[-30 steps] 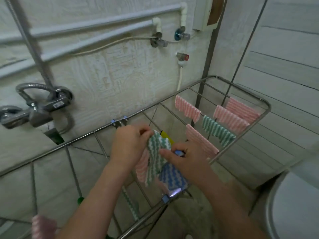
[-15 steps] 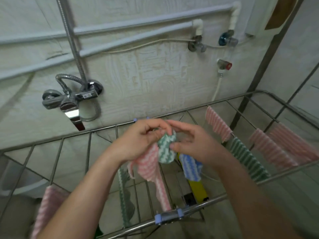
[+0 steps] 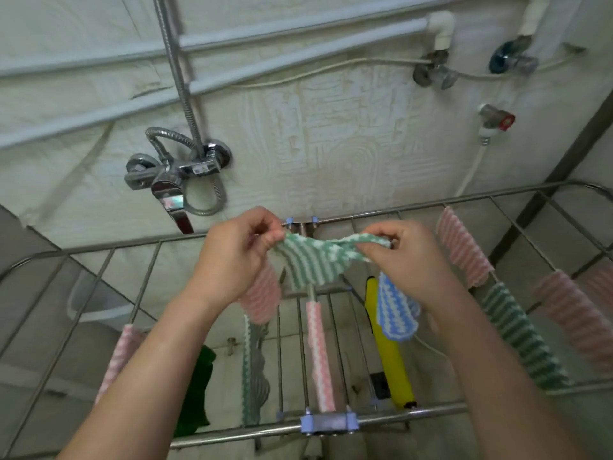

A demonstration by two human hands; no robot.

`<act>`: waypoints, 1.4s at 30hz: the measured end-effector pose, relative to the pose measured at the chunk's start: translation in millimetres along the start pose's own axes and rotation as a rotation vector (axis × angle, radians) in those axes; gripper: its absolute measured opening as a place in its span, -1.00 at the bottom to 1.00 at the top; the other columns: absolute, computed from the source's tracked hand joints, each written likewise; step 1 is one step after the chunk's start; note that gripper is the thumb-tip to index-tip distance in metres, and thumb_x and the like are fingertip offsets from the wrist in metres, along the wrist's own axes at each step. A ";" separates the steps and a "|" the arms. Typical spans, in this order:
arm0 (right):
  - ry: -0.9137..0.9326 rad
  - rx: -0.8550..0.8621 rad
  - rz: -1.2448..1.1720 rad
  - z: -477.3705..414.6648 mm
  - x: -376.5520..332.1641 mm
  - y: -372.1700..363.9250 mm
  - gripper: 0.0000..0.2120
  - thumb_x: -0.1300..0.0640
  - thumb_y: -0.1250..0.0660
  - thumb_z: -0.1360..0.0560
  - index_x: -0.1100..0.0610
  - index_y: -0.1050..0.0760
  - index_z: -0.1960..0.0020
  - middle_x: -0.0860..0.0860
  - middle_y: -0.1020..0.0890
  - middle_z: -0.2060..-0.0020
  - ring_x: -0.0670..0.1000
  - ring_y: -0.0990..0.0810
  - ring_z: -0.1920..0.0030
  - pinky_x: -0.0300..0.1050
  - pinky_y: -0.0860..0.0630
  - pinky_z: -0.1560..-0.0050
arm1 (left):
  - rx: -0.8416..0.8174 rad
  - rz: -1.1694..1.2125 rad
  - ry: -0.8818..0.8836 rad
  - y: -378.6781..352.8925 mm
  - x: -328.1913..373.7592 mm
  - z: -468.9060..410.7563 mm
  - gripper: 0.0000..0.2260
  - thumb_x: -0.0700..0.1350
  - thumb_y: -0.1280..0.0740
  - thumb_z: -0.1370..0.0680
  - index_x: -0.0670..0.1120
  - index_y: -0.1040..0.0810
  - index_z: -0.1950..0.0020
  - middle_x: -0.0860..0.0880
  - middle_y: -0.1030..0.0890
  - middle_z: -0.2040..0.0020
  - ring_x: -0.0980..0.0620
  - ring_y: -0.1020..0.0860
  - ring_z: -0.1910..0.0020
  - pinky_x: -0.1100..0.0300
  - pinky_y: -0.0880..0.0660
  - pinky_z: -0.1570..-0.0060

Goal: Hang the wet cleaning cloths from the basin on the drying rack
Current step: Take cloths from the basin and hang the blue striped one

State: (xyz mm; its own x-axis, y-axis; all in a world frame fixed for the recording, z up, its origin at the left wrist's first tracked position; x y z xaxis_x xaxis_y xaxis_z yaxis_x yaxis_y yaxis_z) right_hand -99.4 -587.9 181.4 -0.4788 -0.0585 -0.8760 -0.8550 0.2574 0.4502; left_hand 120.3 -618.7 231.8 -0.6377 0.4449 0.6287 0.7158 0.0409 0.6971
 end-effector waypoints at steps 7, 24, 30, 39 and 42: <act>-0.299 -0.079 -0.465 -6.4 35.8 -22.8 -0.80 0.33 -0.27 -0.54 0.12 -0.62 -0.02 0.04 -0.64 0.27 -0.18 -0.53 0.47 -0.36 -0.41 0.38 | -0.122 0.324 0.200 -6.6 -31.5 -6.4 -0.86 -0.30 -0.35 -0.50 -0.07 -0.62 0.11 -0.06 -0.60 0.25 0.19 -0.49 0.29 0.43 -0.40 0.26; -0.419 -0.315 0.172 -50.8 91.4 -69.2 -0.64 0.09 -0.31 -0.55 0.16 -0.31 0.37 0.07 -0.25 0.45 -0.06 -0.22 0.45 -0.16 -0.15 0.38 | -0.317 0.495 0.542 -70.5 -150.7 -31.5 -0.95 -0.25 -0.31 -0.55 -0.14 -0.55 0.09 -0.07 -0.62 0.32 0.03 -0.53 0.36 0.25 -0.46 0.32; -0.530 -0.307 0.356 -92.3 163.5 -125.1 -0.59 0.09 -0.24 -0.55 0.08 -0.22 0.44 0.01 -0.31 0.47 -0.05 -0.30 0.44 -0.15 -0.13 0.42 | -0.335 0.165 0.490 -127.9 -214.4 -74.5 -0.59 -0.43 -0.22 -0.42 0.05 -0.59 0.38 0.01 -0.64 0.27 -0.06 -0.61 0.17 0.15 -0.49 0.05; -0.596 -0.304 0.438 -123.1 181.5 -151.4 -0.72 0.08 -0.15 -0.58 0.13 -0.33 0.29 0.04 -0.44 0.30 0.00 -0.42 0.30 -0.16 -0.27 0.36 | -0.497 -0.274 0.332 -164.8 -227.5 -103.6 -0.68 -0.24 -0.23 -0.49 0.12 -0.63 -0.05 -0.04 -0.64 -0.13 -0.09 -0.58 -0.08 0.17 -0.44 -0.01; -0.488 -0.303 0.579 -124.4 167.4 -149.0 -0.70 -0.02 -0.24 -0.53 0.17 -0.44 -0.13 0.14 -0.57 -0.04 0.14 -0.56 -0.05 -0.11 -0.48 0.03 | -0.476 -0.466 0.199 -160.2 -209.2 -98.0 -0.63 -0.20 -0.24 -0.51 0.11 -0.51 -0.26 -0.10 -0.62 -0.10 -0.15 -0.58 -0.07 0.13 -0.45 0.05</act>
State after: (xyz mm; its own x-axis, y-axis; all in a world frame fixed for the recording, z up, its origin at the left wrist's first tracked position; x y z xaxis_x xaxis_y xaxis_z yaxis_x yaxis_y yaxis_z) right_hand -77.0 -756.0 -10.8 -0.7808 0.4482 -0.4352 -0.5486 -0.1587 0.8209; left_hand 111.1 -806.0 22.4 -0.9207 0.3024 0.2467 0.1810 -0.2292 0.9564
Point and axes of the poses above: each hand's wrist, its own z-axis away from the middle knuckle, its own y-axis out of the back of the hand, x = y × z, the point moved 10 cm from there along -z, towards the middle knuckle
